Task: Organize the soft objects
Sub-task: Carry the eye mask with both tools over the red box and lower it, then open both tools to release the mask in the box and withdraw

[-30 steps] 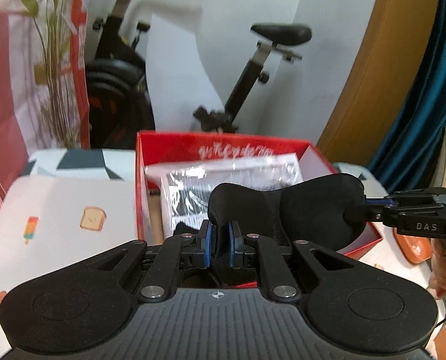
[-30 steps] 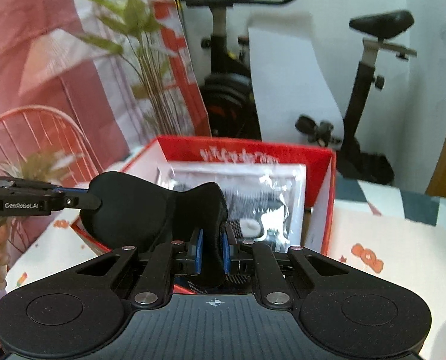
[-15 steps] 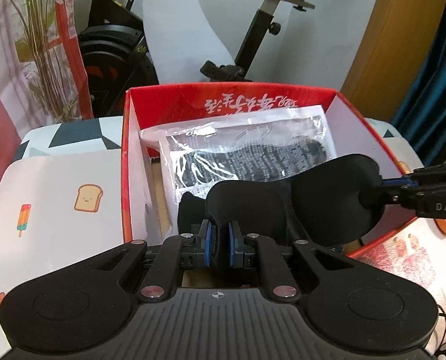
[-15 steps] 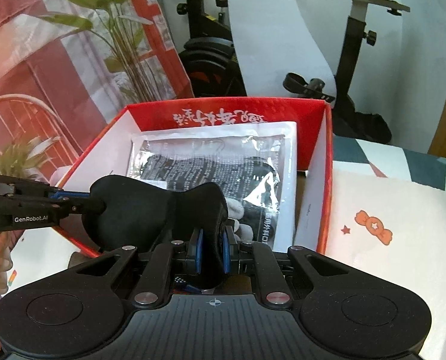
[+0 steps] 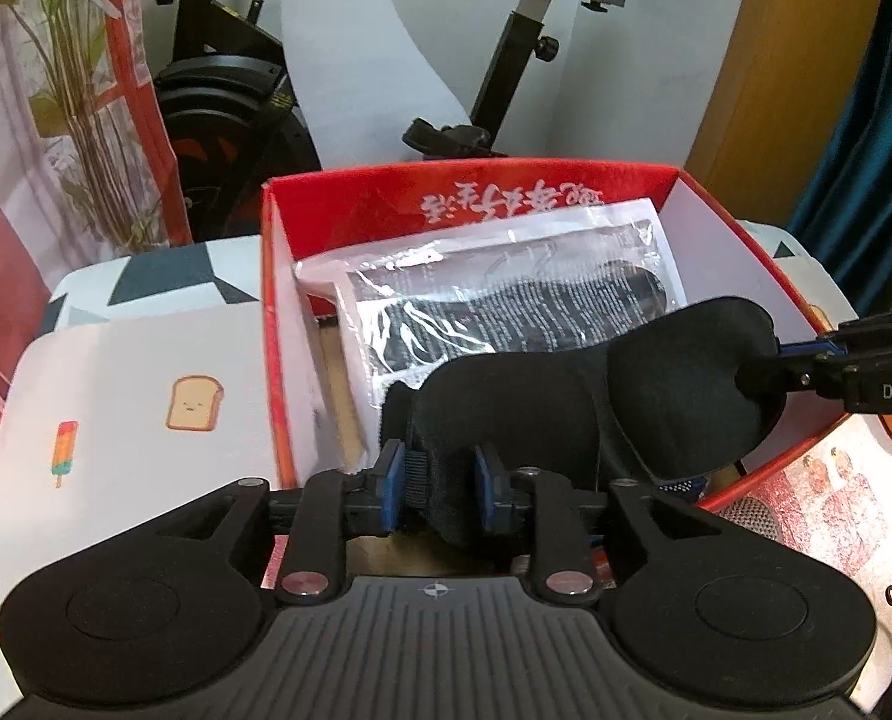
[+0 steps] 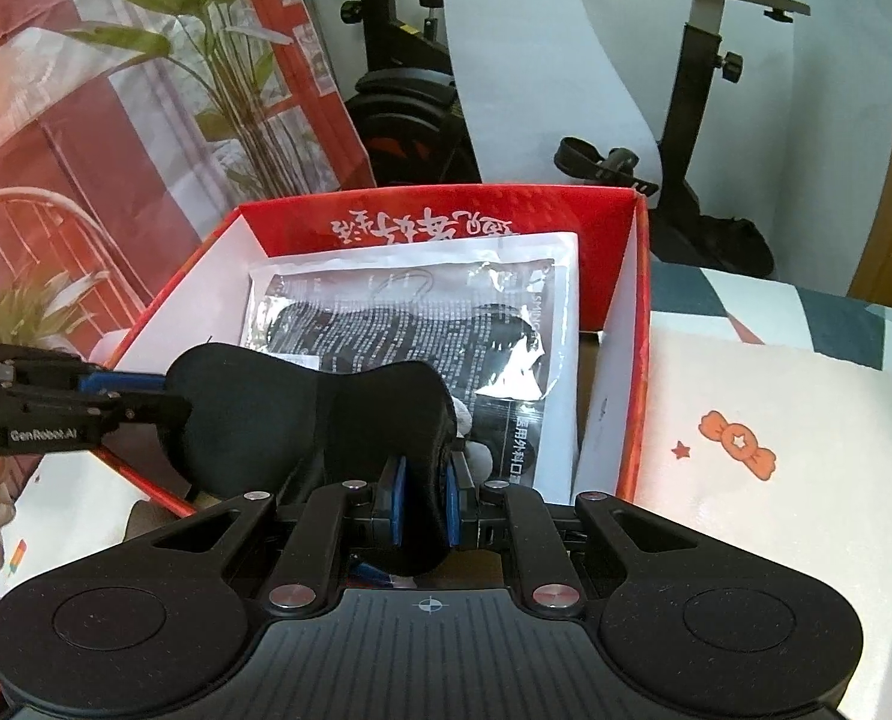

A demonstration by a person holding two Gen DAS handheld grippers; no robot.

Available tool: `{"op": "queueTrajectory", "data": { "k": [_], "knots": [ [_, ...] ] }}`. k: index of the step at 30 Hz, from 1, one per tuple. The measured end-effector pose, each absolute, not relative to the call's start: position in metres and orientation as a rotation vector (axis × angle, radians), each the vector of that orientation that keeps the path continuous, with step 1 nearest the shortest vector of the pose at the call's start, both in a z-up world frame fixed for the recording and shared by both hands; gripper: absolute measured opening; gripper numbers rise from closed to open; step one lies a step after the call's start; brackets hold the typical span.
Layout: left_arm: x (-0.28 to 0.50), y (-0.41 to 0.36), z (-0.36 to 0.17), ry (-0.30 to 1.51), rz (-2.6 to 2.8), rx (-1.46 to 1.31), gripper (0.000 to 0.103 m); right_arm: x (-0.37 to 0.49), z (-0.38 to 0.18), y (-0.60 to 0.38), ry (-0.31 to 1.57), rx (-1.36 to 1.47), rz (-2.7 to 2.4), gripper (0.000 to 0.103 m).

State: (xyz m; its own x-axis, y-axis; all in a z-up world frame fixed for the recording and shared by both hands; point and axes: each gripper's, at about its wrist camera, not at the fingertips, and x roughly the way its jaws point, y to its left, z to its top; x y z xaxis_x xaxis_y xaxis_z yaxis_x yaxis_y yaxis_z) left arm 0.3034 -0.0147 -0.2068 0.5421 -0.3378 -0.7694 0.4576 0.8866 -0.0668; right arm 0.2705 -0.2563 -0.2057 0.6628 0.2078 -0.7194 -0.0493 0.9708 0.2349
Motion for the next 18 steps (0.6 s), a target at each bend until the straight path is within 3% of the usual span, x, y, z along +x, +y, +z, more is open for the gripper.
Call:
{"op": "queueTrajectory", "data": {
  "k": [18],
  "knots": [
    [0.295,-0.018,-0.190,0.776,-0.414,0.139,0.027,0.280,-0.216,-0.253,0.861,0.263,0.133,0.012]
  ]
}}
